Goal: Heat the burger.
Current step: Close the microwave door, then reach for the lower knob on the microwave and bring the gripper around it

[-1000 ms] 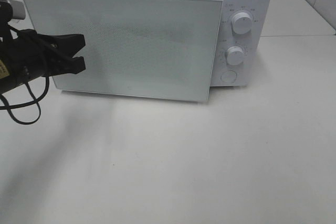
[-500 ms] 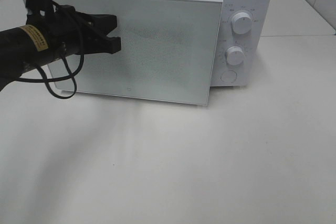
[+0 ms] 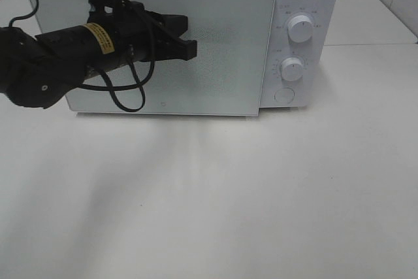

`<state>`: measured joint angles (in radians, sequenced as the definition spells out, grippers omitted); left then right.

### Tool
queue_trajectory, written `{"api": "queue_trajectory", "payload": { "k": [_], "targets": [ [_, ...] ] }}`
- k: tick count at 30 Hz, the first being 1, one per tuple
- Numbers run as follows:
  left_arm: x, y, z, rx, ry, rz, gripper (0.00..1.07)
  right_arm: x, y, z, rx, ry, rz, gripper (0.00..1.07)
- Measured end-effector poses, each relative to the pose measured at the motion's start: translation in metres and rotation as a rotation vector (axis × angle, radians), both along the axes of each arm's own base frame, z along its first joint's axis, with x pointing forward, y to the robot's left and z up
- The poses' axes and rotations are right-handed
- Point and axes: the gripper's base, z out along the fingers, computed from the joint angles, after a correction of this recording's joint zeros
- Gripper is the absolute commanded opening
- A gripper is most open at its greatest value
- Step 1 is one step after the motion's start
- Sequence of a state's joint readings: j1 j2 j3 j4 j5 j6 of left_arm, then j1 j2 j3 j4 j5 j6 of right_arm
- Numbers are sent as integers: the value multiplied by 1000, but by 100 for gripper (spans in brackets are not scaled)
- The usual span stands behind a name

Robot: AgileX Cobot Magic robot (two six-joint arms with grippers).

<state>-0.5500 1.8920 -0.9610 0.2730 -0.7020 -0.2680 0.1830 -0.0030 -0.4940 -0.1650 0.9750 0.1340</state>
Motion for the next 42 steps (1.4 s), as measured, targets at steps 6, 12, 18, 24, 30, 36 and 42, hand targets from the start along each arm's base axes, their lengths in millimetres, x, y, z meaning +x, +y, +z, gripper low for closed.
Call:
{"api": "queue_trajectory", "payload": {
  "k": [6,12,18,24,30,36,42],
  "targets": [
    [4,-21,-2,-10,-4,-27,0,0,0,0,0,0,0,72],
    [9,-46,-2,33,-27,-55,0,0,0,0,0,0,0,72],
    [13,-62,-2,41,-26,-60,0,0,0,0,0,0,0,72],
    [19,-80,-3,37,-18,-66,0,0,0,0,0,1,0,72],
    [27,-89,-2,31,1,-42,0,0,0,-1,0,2,1,72],
    [24,-95,-1,51,22,-49,0,0,0,-1,0,2,1,72],
    [12,-104,6,101,92,-59,0,0,0,-1,0,2,1,72]
  ]
}}
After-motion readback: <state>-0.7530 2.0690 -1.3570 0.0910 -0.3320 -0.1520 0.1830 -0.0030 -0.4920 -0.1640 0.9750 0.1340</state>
